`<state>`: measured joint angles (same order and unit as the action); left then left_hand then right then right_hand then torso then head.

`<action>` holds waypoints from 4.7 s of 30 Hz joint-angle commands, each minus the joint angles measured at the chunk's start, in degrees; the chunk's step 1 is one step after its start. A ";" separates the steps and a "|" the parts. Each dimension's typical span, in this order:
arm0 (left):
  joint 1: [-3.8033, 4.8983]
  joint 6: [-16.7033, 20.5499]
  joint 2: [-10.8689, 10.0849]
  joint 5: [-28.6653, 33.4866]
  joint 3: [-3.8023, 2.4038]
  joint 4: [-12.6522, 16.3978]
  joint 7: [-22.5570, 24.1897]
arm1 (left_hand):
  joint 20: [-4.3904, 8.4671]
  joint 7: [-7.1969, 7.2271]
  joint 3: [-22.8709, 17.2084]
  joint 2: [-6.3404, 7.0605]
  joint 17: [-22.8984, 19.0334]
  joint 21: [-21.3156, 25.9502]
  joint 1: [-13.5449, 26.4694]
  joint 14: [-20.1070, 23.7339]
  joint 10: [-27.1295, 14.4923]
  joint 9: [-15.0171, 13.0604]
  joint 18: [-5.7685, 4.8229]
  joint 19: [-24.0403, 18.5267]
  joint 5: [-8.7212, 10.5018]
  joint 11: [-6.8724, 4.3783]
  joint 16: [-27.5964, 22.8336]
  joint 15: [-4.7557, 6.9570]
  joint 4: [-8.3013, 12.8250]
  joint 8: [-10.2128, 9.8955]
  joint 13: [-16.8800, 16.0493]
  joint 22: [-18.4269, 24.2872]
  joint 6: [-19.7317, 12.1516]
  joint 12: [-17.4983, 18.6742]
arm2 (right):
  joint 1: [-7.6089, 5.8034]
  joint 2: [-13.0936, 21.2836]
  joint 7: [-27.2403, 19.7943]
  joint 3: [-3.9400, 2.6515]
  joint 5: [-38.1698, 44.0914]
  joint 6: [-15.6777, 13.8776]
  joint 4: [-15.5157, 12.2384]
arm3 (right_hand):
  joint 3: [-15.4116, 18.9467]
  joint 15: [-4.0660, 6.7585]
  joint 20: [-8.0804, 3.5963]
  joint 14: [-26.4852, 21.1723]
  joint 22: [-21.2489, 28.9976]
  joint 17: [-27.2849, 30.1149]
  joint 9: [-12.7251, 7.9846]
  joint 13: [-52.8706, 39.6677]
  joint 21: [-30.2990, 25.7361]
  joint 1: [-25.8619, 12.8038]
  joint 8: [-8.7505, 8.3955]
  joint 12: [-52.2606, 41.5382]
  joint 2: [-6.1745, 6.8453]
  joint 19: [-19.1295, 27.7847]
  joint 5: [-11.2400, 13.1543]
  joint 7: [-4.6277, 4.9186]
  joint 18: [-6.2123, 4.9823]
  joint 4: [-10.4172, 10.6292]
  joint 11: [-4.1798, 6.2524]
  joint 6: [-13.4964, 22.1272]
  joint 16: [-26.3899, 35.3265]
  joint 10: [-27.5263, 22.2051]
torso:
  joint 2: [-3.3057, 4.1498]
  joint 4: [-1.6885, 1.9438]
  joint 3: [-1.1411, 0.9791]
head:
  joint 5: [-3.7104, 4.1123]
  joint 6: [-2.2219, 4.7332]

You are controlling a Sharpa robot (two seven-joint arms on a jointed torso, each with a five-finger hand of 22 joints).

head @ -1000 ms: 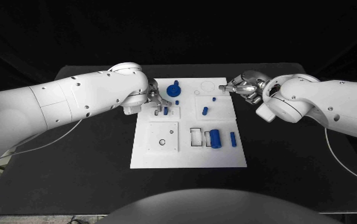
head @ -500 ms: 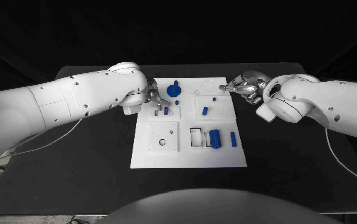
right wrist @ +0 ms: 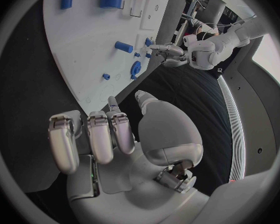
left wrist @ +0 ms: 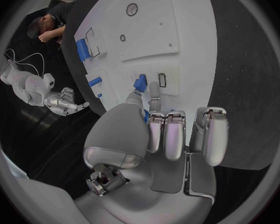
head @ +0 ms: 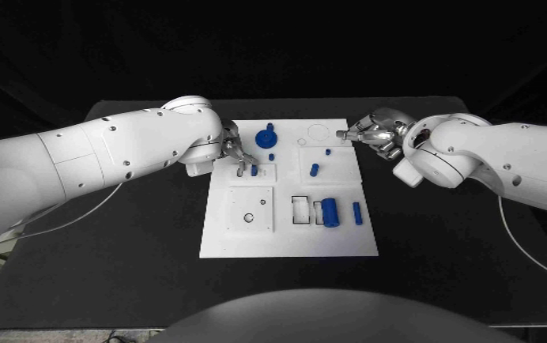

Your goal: Assemble the parts on the task board

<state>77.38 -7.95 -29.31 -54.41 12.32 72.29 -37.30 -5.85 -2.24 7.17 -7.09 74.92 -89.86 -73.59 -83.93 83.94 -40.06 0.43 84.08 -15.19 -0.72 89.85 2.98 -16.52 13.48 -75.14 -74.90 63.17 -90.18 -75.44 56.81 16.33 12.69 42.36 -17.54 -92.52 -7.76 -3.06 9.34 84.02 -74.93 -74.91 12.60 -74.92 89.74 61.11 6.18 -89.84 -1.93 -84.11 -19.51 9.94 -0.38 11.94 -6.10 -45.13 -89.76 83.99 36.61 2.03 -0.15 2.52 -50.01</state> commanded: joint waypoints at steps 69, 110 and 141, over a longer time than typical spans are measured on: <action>0.19 9.18 -3.00 1.52 -0.08 3.17 7.87 | -0.32 -0.20 3.95 0.70 15.08 -0.14 5.75 -6.07 6.06 -0.40 -0.43 5.92 0.06 -0.05 0.15 -0.06 -0.36 -0.81 -14.86 -15.10 0.56 0.18 | 0.18 -0.02 -0.04 0.02 0.34 0.60 0.17 | 0.38 -0.54 0.40 5.98 -15.07 -15.09 0.09 -15.08 0.26 0.56 0.35 -0.16 -0.10 -5.89 0.05 0.48 0.38 -0.03 -0.40 -0.05 -0.24 6.01 | -0.08 0.01 -0.03 | -0.25 0.01; 2.58 1.72 -0.43 -10.70 -0.11 -5.88 5.44 | -0.61 -1.07 8.73 -0.67 15.08 -0.14 8.89 -6.07 6.06 -3.50 -0.43 5.92 3.09 0.77 0.15 -0.79 -0.28 0.21 -14.86 -15.10 -2.58 0.18 | 0.40 -0.04 0.23 0.05 0.34 1.06 0.33 | 0.38 -0.54 0.40 5.98 -15.07 -15.09 0.09 -15.08 0.26 0.56 0.35 -0.16 -0.10 -5.89 0.05 0.48 0.38 -0.03 -0.40 -0.05 -0.24 6.01 | 0.12 0.06 0.01 | -0.17 0.01; -0.03 -1.44 3.69 -10.76 -0.08 -13.77 6.83 | -1.19 -0.92 10.07 -1.34 15.08 -0.14 8.76 -6.07 6.06 -5.11 -0.43 5.92 8.84 0.60 0.15 -0.58 -0.08 1.28 -14.86 -15.10 -3.12 0.18 | 0.41 -0.17 0.08 0.05 0.34 0.92 0.07 | 0.47 -0.62 0.50 5.98 -15.07 -15.09 0.15 -15.08 0.26 0.71 0.39 -0.16 -0.20 -5.89 -0.03 0.53 0.38 -0.05 -0.46 0.01 -0.24 6.01 | 0.00 0.01 0.01 | -2.89 0.02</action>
<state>77.35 -8.25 -25.77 -64.79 12.27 58.59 -31.51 -6.68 -3.35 17.07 -8.30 74.91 -89.86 -64.39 -84.03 83.94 -45.08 0.43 84.08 -6.53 -0.10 89.85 2.45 -16.58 14.54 -74.93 -74.90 60.39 -90.20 -75.07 56.68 16.53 12.73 42.36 -17.28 -92.36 -7.60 -3.27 9.54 83.81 -74.95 -74.90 12.69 -74.91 89.74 61.34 6.18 -89.84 -2.16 -83.90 -19.51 9.94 -0.38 11.78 -6.10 -45.13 -89.77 83.99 36.67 2.02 -0.12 0.24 -50.00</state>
